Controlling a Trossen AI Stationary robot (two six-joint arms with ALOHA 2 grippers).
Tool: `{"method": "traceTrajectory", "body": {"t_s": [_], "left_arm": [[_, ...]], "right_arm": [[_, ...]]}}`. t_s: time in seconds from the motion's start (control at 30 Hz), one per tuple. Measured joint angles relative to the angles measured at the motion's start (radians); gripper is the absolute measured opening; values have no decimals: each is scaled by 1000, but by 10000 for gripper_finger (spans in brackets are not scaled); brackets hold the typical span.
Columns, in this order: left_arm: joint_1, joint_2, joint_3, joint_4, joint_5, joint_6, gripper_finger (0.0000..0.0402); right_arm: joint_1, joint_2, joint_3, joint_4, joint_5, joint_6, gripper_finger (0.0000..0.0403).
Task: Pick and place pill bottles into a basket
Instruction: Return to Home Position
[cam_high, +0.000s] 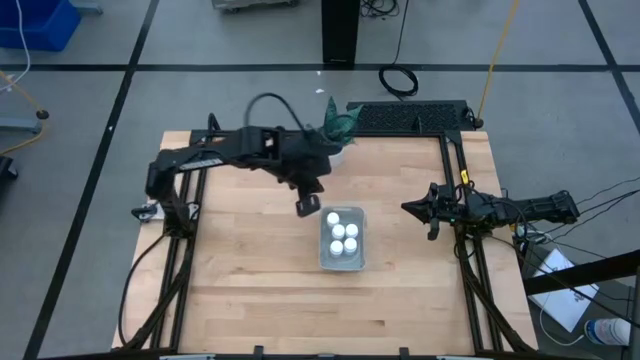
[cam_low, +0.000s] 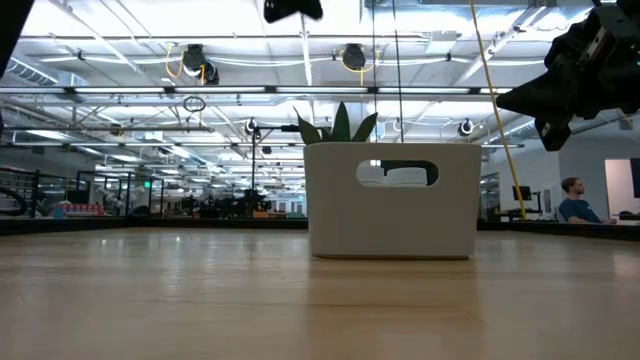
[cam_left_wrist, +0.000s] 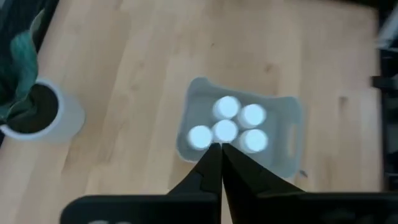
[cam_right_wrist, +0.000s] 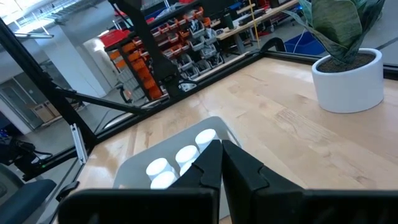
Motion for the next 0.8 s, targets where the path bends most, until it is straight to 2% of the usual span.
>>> {"method": "traceTrajectory", "body": {"t_s": [0.1, 0.17, 0.43, 0.57, 0.67, 0.8], "left_arm": [[-10, -58, -34, 33, 10, 7, 5], [-9, -124, -106, 84, 8, -6, 9], [-4, -484, -596, 369, -3, -167, 4], [-4, -670, -779, 373, -143, -292, 19], [-4, -784, -875, 330, -225, -268, 32], [-12, -911, -984, 246, -236, -277, 45]], "right_arm": [[0, 0, 0, 0, 0, 0, 4], [0, 0, 0, 0, 0, 0, 4], [0, 0, 0, 0, 0, 0, 4], [0, 0, 0, 0, 0, 0, 4], [0, 0, 0, 0, 0, 0, 4], [0, 0, 0, 0, 0, 0, 4]]}}
